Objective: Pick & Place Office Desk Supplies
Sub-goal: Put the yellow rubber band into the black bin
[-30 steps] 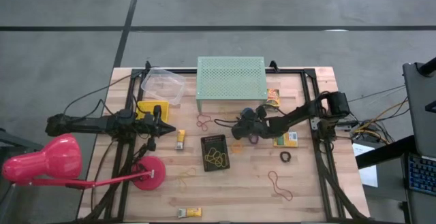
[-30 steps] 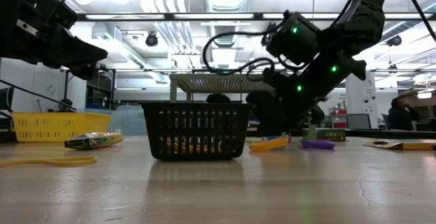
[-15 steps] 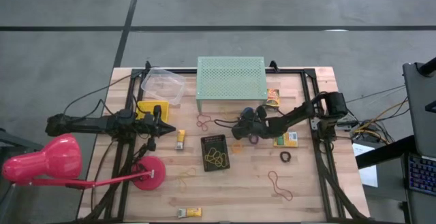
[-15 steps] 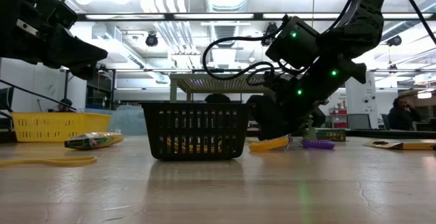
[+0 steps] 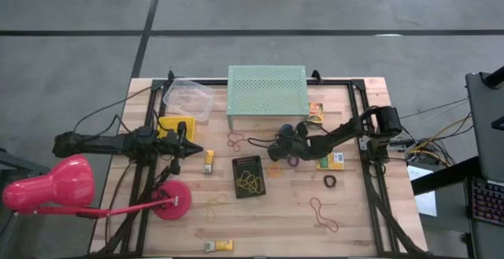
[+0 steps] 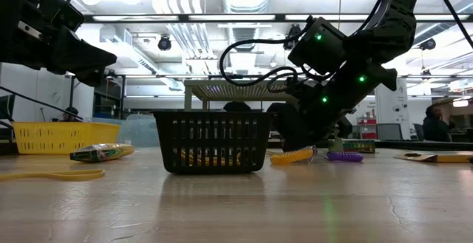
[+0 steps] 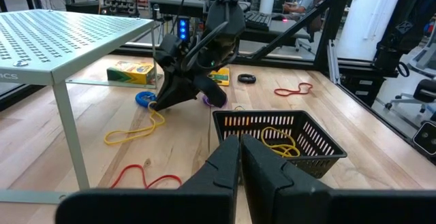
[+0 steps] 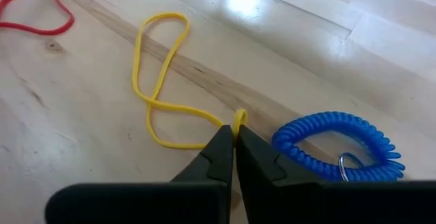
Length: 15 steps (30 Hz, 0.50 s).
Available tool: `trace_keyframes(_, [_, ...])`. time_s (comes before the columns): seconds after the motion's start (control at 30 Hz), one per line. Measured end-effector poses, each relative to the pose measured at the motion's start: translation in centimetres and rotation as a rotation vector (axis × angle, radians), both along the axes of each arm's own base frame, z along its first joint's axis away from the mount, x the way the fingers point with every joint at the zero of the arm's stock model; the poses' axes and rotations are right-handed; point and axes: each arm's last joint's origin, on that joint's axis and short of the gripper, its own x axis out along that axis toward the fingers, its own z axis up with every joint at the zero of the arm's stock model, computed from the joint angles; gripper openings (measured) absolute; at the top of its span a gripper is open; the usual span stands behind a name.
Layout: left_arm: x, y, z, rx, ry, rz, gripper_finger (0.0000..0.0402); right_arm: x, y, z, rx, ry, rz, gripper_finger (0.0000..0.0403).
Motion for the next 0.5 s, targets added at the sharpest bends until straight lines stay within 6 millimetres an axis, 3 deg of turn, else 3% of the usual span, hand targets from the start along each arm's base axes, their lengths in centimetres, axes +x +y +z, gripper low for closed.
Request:
trace_keyframes(0.2, [0.0, 0.0, 0.0, 0.000, 0.000, 0.000, 0.0023, 0.1, 0.2, 0.2, -0.003, -0.014, 0.007, 0.0009])
trace_keyframes(0.5, [0.0, 0.0, 0.0, 0.000, 0.000, 0.000, 0.0023, -0.1, 2.5, 1.6, -0.082, -0.049, 0.033, 0.0009])
